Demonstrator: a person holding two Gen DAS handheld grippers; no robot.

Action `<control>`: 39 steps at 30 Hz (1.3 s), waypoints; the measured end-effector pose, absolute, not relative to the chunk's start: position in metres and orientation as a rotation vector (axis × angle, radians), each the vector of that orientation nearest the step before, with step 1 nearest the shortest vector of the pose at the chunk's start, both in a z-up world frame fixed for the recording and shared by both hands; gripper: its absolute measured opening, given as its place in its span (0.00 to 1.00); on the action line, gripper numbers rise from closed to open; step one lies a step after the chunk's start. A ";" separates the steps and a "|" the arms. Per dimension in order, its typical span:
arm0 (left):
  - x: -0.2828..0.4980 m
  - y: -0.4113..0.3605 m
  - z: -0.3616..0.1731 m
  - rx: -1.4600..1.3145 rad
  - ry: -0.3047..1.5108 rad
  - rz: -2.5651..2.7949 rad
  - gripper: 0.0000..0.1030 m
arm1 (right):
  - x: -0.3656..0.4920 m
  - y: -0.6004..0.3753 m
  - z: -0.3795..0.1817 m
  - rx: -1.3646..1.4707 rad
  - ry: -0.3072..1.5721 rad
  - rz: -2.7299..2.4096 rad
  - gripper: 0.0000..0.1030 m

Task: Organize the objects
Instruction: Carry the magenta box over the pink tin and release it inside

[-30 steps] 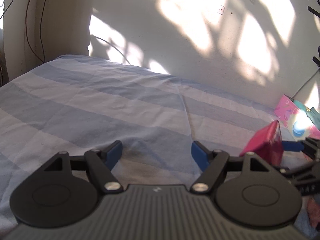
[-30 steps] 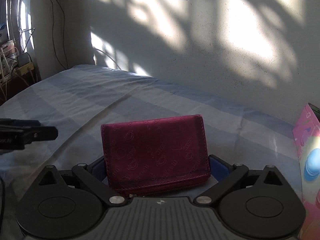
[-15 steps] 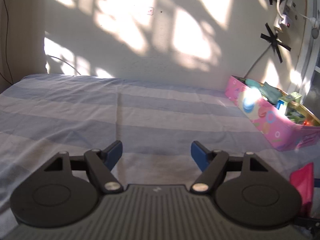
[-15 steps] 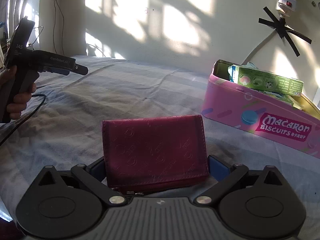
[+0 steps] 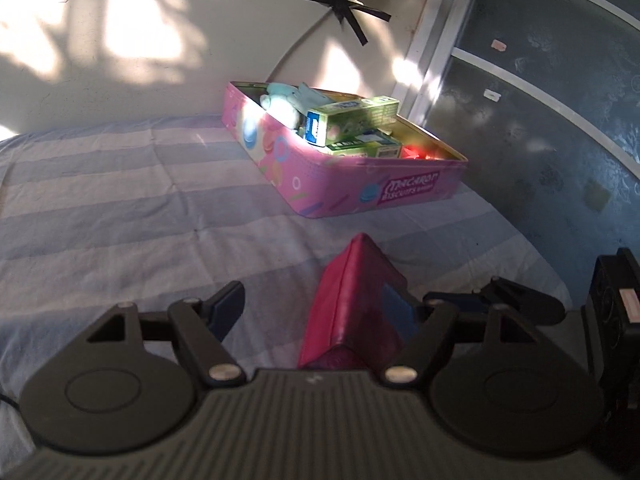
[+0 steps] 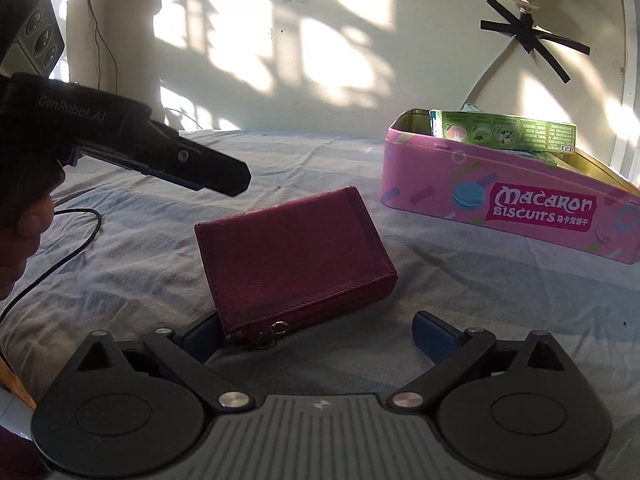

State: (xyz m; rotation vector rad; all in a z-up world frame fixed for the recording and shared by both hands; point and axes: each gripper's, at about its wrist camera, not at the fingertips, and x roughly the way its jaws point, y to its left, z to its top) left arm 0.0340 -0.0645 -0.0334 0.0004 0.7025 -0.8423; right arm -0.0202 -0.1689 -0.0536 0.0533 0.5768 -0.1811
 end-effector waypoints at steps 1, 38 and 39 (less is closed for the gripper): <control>0.032 -0.067 -0.035 0.000 0.716 -0.854 0.75 | -0.018 -0.171 -0.052 0.039 0.578 -0.174 0.96; 0.111 -0.255 0.047 0.155 0.536 -0.968 0.52 | 0.001 -0.312 0.017 0.040 0.184 -0.433 0.67; 0.117 -0.266 0.046 0.158 0.539 -0.972 0.52 | 0.004 -0.323 0.016 0.045 0.189 -0.449 0.67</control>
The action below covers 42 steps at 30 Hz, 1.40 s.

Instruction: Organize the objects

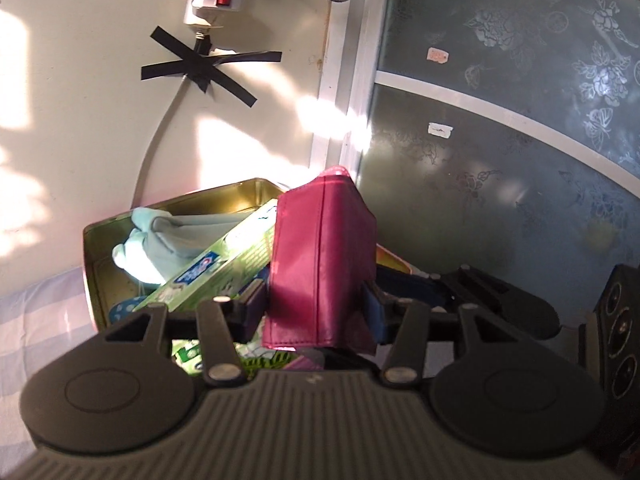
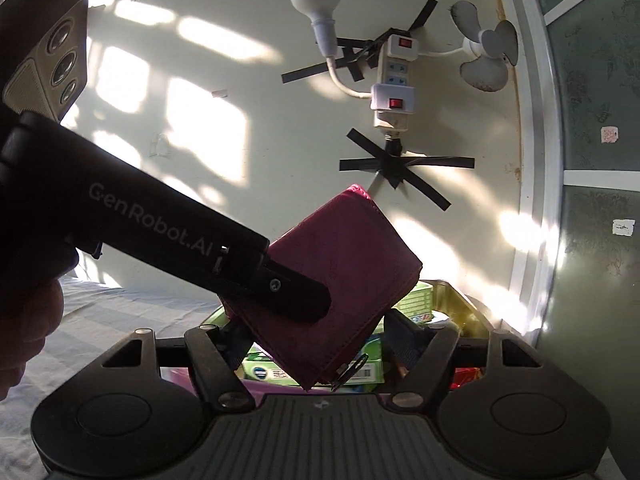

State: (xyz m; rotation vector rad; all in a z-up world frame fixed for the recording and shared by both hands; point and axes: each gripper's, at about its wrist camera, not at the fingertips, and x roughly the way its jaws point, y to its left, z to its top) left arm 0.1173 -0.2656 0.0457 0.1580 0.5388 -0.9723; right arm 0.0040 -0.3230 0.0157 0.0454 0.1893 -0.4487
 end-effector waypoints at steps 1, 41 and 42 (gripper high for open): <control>0.123 -0.276 0.044 0.163 0.542 -0.976 0.52 | 0.006 -0.332 0.014 0.053 0.195 -0.461 0.66; 0.066 -0.159 0.020 0.222 0.439 -0.513 0.78 | -0.068 -0.301 -0.004 0.301 0.194 -0.500 0.77; 0.063 -0.154 0.017 0.220 0.444 -0.508 0.78 | -0.070 -0.297 -0.005 0.307 0.205 -0.502 0.77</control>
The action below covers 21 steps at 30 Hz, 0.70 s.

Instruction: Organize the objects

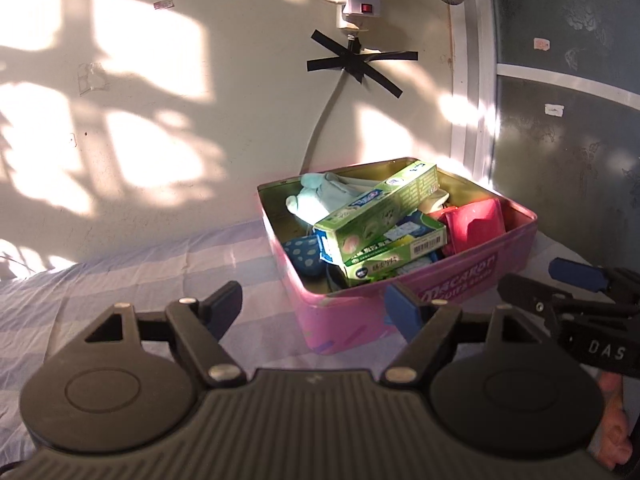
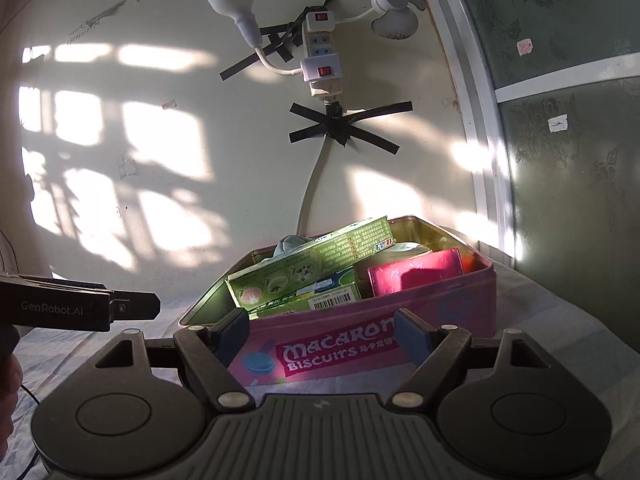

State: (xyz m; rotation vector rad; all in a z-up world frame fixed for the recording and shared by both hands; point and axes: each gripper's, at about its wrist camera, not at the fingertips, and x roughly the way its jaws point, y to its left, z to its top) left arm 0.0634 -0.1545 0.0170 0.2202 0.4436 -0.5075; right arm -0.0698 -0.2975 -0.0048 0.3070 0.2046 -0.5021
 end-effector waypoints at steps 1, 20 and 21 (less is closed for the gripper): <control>0.061 -0.151 0.014 0.218 0.447 -0.503 0.79 | -0.072 -0.294 -0.005 0.315 0.211 -0.503 0.77; 0.030 -0.090 -0.012 0.186 0.465 -0.434 1.00 | -0.080 -0.231 -0.003 0.358 0.232 -0.499 0.84; 0.030 -0.087 -0.013 0.186 0.469 -0.428 1.00 | -0.078 -0.227 -0.002 0.357 0.231 -0.498 0.84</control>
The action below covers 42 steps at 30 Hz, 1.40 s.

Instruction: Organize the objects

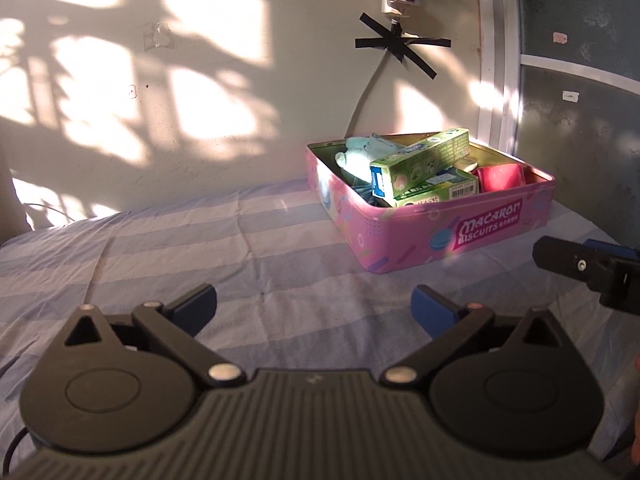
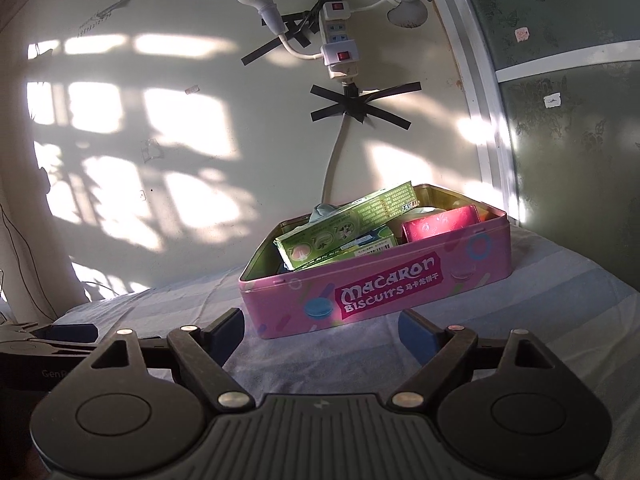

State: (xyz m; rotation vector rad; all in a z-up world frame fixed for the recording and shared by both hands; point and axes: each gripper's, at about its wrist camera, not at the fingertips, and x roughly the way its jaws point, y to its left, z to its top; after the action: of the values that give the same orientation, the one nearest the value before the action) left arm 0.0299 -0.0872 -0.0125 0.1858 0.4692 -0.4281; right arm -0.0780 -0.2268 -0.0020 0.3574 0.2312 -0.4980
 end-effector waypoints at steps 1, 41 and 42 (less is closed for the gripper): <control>0.030 -0.085 -0.013 0.186 0.475 -0.423 1.00 | -0.076 -0.224 -0.001 0.358 0.230 -0.498 0.86; 0.023 -0.065 -0.015 0.224 0.481 -0.300 1.00 | -0.068 -0.204 -0.007 0.465 0.229 -0.555 0.99; 0.022 -0.066 -0.015 0.231 0.476 -0.300 1.00 | -0.068 -0.204 -0.008 0.469 0.230 -0.555 0.99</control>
State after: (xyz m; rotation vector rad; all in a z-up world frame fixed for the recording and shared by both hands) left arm 0.0220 -0.0663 -0.0152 0.2310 0.4763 -0.3000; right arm -0.0679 -0.2041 -0.0076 0.4695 0.2302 -0.5547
